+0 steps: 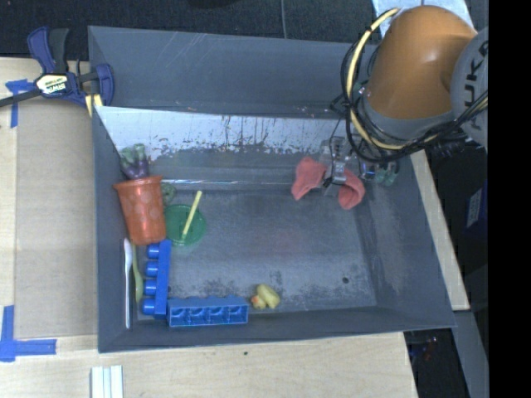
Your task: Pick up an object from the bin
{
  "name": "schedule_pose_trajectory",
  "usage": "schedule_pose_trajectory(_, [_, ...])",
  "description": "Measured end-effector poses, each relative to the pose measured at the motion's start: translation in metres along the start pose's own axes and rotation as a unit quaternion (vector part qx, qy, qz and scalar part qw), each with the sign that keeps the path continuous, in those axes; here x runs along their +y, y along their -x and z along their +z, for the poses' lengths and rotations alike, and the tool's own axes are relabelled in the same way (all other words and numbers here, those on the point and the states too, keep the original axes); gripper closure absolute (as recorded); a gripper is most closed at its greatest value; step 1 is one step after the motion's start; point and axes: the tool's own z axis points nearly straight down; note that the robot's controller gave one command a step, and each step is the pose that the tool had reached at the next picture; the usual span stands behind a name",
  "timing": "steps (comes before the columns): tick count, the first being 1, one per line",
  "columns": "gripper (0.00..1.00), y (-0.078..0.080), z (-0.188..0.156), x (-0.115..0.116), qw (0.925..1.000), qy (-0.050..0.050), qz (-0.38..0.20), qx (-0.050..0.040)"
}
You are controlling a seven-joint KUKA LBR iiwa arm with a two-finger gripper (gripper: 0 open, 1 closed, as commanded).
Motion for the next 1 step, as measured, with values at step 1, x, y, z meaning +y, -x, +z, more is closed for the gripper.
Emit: schedule_pose_trajectory(1, [1.0, -0.0022, -0.036, 0.0011, 1.0, 0.0, 0.0, -0.0004])
